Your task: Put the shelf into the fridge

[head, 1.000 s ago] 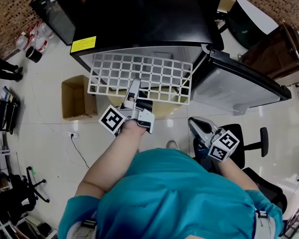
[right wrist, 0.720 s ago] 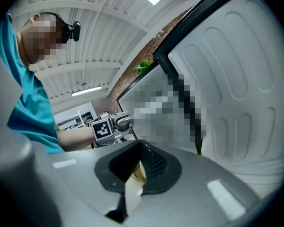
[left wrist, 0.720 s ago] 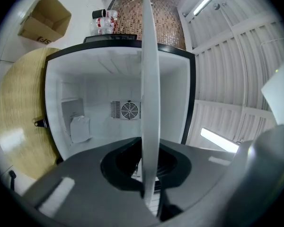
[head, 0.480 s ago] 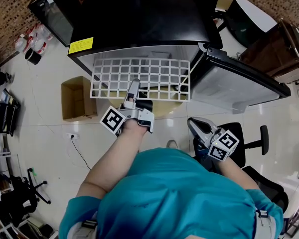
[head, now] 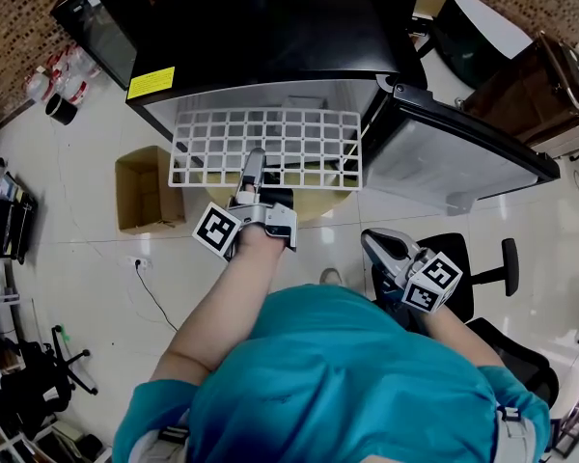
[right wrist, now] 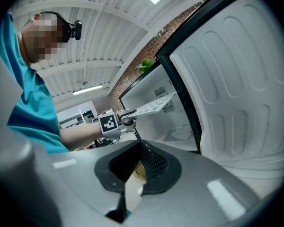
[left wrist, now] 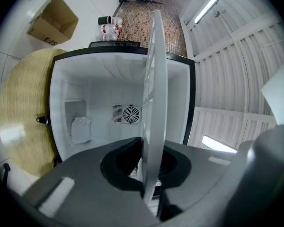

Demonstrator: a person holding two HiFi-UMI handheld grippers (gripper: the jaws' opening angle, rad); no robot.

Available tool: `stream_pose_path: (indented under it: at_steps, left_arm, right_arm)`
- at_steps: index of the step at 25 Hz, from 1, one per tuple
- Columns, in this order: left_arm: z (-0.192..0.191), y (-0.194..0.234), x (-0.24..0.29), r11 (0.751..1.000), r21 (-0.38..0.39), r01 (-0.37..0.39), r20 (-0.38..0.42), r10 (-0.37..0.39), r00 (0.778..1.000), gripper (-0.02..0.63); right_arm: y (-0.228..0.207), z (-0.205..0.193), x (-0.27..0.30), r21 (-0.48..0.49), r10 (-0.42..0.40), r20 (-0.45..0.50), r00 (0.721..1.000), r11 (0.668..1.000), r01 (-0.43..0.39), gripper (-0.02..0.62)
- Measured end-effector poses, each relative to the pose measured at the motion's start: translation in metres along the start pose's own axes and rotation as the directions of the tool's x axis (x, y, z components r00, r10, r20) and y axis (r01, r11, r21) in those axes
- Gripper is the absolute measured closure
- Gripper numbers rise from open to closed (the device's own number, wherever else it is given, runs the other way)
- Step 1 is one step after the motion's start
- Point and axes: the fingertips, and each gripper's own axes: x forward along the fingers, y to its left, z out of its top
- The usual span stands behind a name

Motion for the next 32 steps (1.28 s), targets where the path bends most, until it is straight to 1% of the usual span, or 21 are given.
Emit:
stream_pose_path:
  at_steps: [4, 9, 12, 15, 19, 25, 30, 32]
  left_arm:
    - [-0.007, 0.004, -0.002, 0.998, -0.069, 0.013, 0.036, -0.011, 0.999, 0.577]
    - [-0.019, 0.001, 0.001, 0.991, -0.126, 0.039, 0.022, -0.036, 0.999, 0.577]
    - [-0.023, 0.004, 0.003, 0.994, -0.109, 0.022, -0.012, -0.023, 1.0, 0.58]
    - [-0.024, 0.002, 0.004, 0.996, -0.084, 0.027, -0.035, -0.03, 0.999, 0.583]
    - [-0.023, 0.003, 0.002, 0.999, -0.042, 0.028, -0.032, -0.029, 0.999, 0.583]
    - [-0.022, 0.004, 0.002, 1.0, -0.015, 0.005, -0.03, -0.005, 1.0, 0.583]
    - [-0.019, -0.008, 0.002, 0.999, 0.009, 0.035, -0.023, -0.035, 0.999, 0.586]
    - [-0.017, -0.004, 0.002, 1.0, 0.029, 0.005, -0.024, -0.005, 1.0, 0.586]
  right_arm:
    - [-0.001, -0.001, -0.009, 0.002, -0.001, -0.007, 1.0, 1.0, 0.001, 0.594]
    - [-0.001, 0.002, -0.012, 0.004, -0.001, -0.007, 1.0, 1.0, 0.001, 0.593]
    - [0.001, 0.004, -0.013, -0.001, 0.0, -0.008, 1.0, 1.0, 0.0, 0.594]
    - [0.003, 0.002, -0.017, 0.002, -0.004, -0.007, 1.0, 1.0, 0.004, 0.593]
    - [0.004, -0.004, -0.021, 0.004, -0.012, -0.006, 1.0, 1.0, 0.012, 0.593]
    - [0.003, -0.005, -0.024, 0.012, -0.021, 0.0, 1.0, 1.0, 0.021, 0.594]
    - [0.006, -0.005, -0.025, 0.011, -0.018, -0.001, 1.0, 1.0, 0.018, 0.593]
    - [0.006, -0.006, -0.025, 0.014, -0.02, -0.003, 1.0, 1.0, 0.02, 0.593]
